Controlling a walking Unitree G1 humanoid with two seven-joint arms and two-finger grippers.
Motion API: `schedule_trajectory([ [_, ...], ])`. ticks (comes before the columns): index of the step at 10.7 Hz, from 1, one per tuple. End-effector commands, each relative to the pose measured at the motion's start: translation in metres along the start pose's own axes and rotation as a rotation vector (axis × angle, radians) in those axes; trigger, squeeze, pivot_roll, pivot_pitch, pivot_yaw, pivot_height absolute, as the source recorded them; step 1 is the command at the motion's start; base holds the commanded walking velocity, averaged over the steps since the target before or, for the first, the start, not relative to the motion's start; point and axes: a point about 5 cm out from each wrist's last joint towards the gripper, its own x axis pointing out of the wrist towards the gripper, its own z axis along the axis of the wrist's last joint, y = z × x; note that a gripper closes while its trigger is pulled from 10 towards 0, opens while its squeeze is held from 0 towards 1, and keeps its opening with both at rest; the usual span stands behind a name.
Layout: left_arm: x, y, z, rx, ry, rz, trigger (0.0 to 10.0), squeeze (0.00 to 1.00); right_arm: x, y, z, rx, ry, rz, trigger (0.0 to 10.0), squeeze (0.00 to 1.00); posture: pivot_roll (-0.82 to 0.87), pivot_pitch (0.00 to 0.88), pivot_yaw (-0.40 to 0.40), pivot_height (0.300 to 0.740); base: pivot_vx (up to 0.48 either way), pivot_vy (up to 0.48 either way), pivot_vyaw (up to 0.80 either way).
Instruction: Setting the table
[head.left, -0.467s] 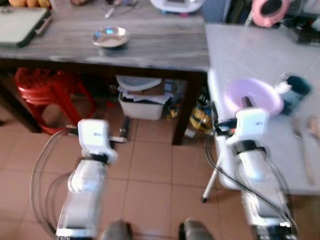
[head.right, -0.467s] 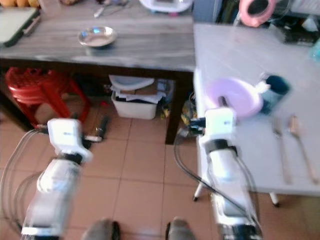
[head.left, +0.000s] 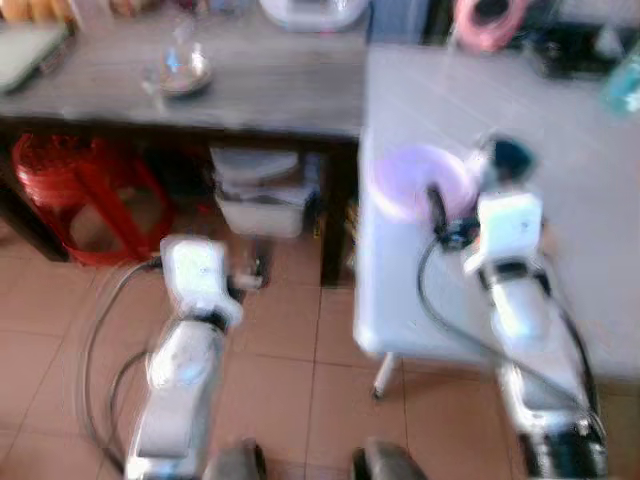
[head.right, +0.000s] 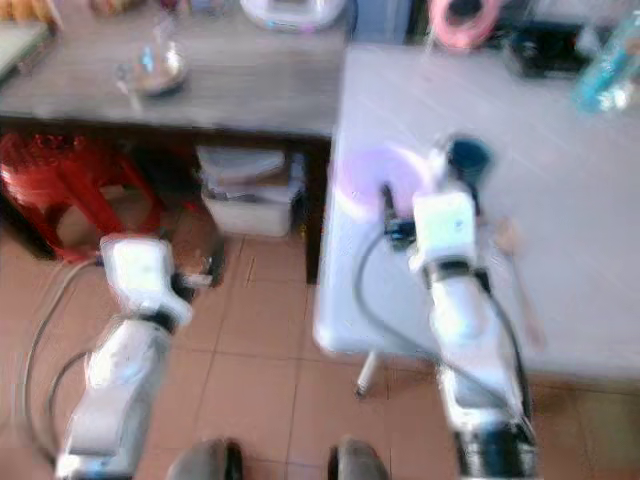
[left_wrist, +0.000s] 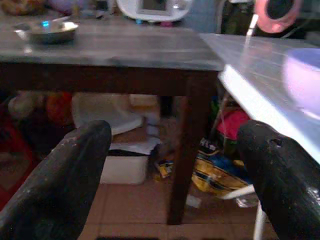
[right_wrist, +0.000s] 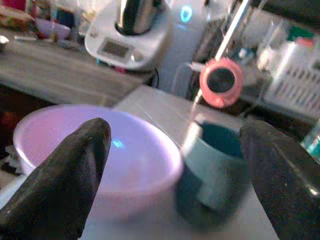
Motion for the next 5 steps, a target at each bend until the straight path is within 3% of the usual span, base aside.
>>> schedule_trajectory([
  [1,-0.002,0.008,0.001,0.014,0.004,0.029,10.0,0.00,0.005,0.006,0.003,0.014,-0.003,0.045,10.0,0.53,-0.04,0.136,0.001,0.740,0.000,0.000,0.00],
  [2,-0.003,0.009,-0.001,0.014,0.013,0.035,10.0,0.00,0.015,0.012,0.010,0.009,-0.035,0.128,10.0,1.00,-0.04,0.138,0.007,0.740,0.000,0.000,0.00],
  [3,-0.003,0.008,-0.001,0.014,0.014,0.034,10.0,0.00,0.020,0.016,0.014,0.012,-0.052,0.193,10.0,1.00,-0.04,0.139,0.008,0.740,0.000,0.000,0.00],
  [4,-0.003,0.008,-0.001,0.012,0.014,0.033,10.0,0.00,0.025,0.025,0.015,-0.001,-0.046,0.307,10.0,0.20,-0.04,0.139,0.008,0.740,0.000,0.000,0.00],
  [5,-0.003,0.007,-0.001,0.012,0.014,0.032,10.0,0.00,0.028,0.028,0.016,-0.008,-0.044,0.350,10.0,0.00,-0.04,0.141,0.007,0.740,0.000,0.000,0.00],
])
